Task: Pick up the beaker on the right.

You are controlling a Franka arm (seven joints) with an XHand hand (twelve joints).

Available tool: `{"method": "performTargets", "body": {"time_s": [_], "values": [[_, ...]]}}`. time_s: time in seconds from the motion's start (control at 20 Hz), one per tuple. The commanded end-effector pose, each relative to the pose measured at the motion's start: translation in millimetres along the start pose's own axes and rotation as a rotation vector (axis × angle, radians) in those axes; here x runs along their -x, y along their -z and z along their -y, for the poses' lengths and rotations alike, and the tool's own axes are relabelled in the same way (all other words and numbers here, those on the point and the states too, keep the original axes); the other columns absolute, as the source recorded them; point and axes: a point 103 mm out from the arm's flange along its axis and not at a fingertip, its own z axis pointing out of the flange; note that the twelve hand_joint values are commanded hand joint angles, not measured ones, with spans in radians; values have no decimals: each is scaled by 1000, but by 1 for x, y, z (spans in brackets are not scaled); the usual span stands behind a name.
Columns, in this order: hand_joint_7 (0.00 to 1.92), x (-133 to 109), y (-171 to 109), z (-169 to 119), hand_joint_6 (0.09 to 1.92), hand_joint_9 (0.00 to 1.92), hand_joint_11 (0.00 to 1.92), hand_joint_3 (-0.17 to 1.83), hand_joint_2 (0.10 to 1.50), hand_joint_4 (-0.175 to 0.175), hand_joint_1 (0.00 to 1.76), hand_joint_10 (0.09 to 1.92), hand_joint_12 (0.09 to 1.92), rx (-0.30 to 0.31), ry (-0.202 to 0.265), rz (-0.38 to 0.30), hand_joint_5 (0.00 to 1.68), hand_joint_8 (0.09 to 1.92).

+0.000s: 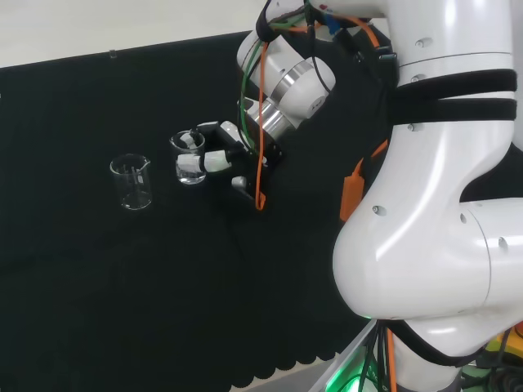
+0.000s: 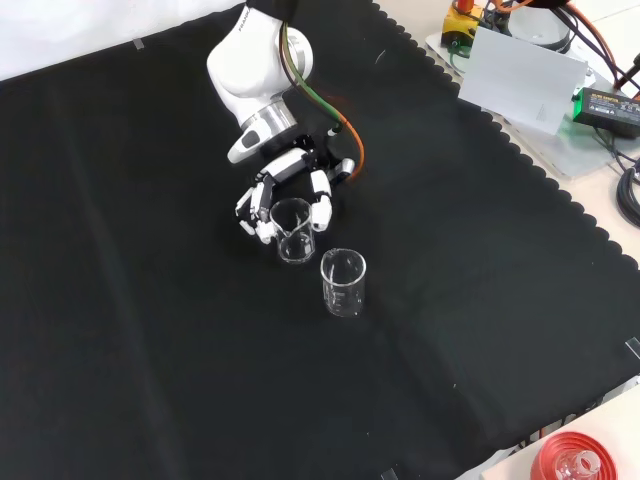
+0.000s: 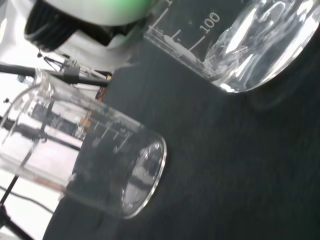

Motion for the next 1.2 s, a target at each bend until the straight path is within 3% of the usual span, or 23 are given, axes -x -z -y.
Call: {"method": "performTargets", "body": {"time_s": [0.05,0.6,1.2], "values": [[1090,-13,2,-5,806,939,359,729,643,175,1113,469,1299,69,-1,77,1215,433],[1218,-28,22,-11,669,1017,439,770,584,175,1139,425,1275,27,6,118,1305,344],[1261,-36,33,-8,656,1049,487,795,566,175,1145,414,1263,-37,14,144,1320,315]]}}
